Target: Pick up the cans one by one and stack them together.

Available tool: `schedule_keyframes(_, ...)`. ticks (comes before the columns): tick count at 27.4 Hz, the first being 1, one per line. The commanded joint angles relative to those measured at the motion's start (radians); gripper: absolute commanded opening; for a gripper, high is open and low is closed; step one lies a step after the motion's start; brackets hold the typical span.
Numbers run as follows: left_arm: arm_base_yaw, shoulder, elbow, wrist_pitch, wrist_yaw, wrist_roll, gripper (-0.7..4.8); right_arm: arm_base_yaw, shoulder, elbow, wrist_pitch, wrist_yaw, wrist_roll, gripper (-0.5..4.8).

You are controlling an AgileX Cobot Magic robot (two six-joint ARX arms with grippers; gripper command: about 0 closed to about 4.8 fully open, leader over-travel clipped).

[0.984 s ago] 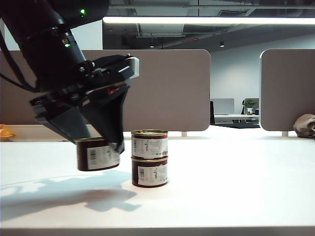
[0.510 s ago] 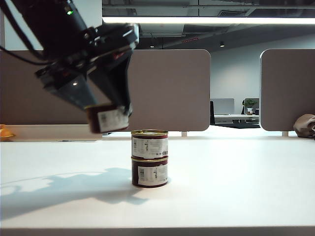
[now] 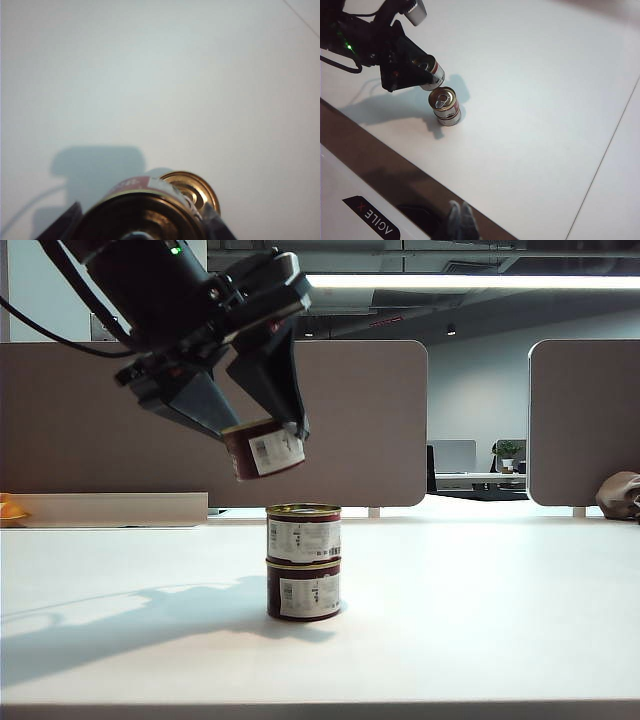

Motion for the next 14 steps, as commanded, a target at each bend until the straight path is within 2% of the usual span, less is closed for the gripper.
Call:
schedule_keyframes(1,0.0,0.018,0.004,0.026,0.029,0.001,2.63,0.0,-0.001,0.005,0.017,0.009,0.005,-0.06)
schedule_keyframes(8,0.0,0.029,0.004,0.071,0.052,0.0,2.62,-0.001,-0.001,0.005,0.017,0.021,0.005,-0.06)
schedule_keyframes(10,0.0,0.032,0.004,0.073,0.054,0.0,2.37,-0.001,-0.001,0.005,0.017,0.021,0.009,-0.06)
schedule_keyframes(14,0.0,0.039,0.004,0.073,0.071,0.0,2.37,-0.001,-0.001,0.005,0.017,0.022,0.009,-0.06)
